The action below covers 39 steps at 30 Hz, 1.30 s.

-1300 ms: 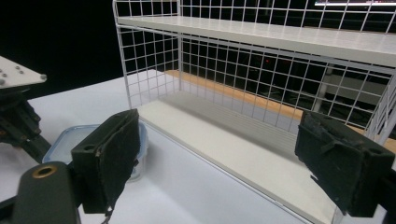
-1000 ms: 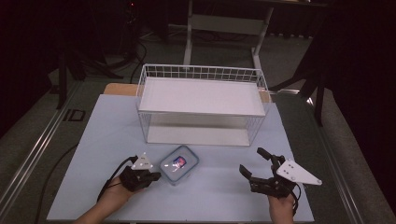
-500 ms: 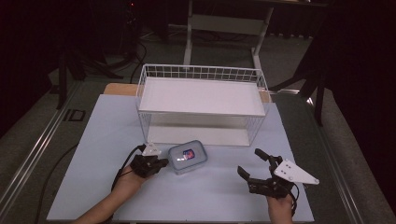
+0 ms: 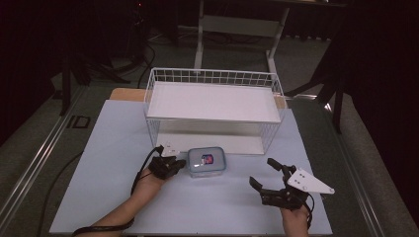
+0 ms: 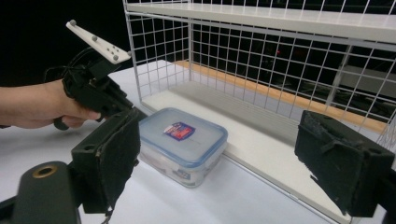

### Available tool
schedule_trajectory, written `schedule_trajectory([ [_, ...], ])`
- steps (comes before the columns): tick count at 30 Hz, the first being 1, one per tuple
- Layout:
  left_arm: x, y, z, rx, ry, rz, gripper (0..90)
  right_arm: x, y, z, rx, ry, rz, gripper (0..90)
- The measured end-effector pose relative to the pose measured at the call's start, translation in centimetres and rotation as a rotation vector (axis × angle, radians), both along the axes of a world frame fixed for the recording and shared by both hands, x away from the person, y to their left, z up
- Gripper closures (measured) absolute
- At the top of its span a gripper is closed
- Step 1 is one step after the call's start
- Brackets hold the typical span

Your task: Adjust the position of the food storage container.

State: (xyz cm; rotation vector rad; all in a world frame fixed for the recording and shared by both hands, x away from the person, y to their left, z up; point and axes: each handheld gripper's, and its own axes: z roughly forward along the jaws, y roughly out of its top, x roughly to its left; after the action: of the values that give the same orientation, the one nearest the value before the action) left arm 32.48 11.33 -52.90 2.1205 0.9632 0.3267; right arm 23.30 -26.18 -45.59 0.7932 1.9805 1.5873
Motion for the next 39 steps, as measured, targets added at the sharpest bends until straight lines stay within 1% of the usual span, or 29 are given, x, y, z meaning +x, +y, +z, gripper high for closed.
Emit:
schedule_trajectory([
  [1,-0.1,0.1,0.1,-0.008,-0.006,0.008,90.0,0.0,0.0,0.0,0.002,0.0,0.002,14.1],
  [3,-0.6,0.3,0.3,-0.02,-0.003,0.002,90.0,0.1,0.0,-0.1,0.001,0.002,0.003,14.1],
  [5,-1.1,0.5,0.6,-0.023,-0.013,0.002,90.0,0.1,0.1,-0.2,-0.002,0.004,0.003,14.1],
  [7,-1.3,0.5,0.7,-0.013,-0.012,0.005,90.0,0.1,0.2,-0.2,-0.003,0.006,0.004,14.1],
  [9,-1.1,0.4,0.7,-0.008,-0.012,0.01,90.0,0.2,0.3,-0.2,-0.006,0.009,0.006,14.1],
  [10,-1.0,0.3,0.7,-0.014,-0.014,0.017,90.0,0.3,0.3,-0.3,-0.008,0.009,0.008,14.1],
  [12,-0.7,0.2,0.7,-0.03,-0.008,0.012,90.0,0.2,0.4,-0.3,-0.007,0.017,0.016,14.1],
  [13,-0.6,0.0,0.7,-0.026,-0.012,0.018,90.0,0.2,0.4,-0.3,-0.01,0.016,0.016,14.1],
  [15,-0.2,0.0,0.7,-0.038,-0.008,0.023,90.0,0.1,0.4,-0.4,-0.009,0.016,0.018,14.1],
  [17,0.1,-0.2,0.8,-0.036,-0.011,0.028,90.0,0.2,0.3,-0.4,-0.006,0.021,0.017,14.1],
  [19,0.4,-0.4,0.9,-0.039,-0.013,0.025,90.0,0.3,0.3,-0.5,-0.002,0.027,0.017,14.1],
  [20,0.5,-0.6,0.9,-0.034,-0.016,0.022,90.0,0.3,0.3,-0.5,-0.003,0.028,0.016,14.1],
  [24,0.8,-1.2,0.8,-0.035,-0.026,0.019,90.0,0.3,0.5,-0.6,-0.012,0.033,0.021,14.2],
  [30,1.3,-1.9,0.5,-0.056,-0.019,0.02,90.0,0.3,0.8,-0.8,-0.019,0.037,0.033,14.1],
  [31,1.4,-2.0,0.5,-0.058,-0.019,0.017,90.0,0.3,0.9,-0.8,-0.005,0.043,0.039,14.1],
  [33,1.5,-2.3,0.4,-0.065,-0.023,0.01,90.0,0.4,0.8,-0.8,0.035,0.064,0.071,14.1],
  [34,1.5,-2.3,0.4,-0.065,-0.025,0.003,90.0,0.3,0.9,-0.8,0.042,0.059,0.076,14.1],
  [38,1.8,-2.7,0.4,-0.071,-0.022,0.002,90.0,0.2,1.1,-0.8,0.012,0.04,0.065,14.1],
  [39,1.8,-2.7,0.4,-0.08,-0.021,0.004,90.0,0.2,1.2,-0.9,0.002,0.038,0.059,14.1],
])
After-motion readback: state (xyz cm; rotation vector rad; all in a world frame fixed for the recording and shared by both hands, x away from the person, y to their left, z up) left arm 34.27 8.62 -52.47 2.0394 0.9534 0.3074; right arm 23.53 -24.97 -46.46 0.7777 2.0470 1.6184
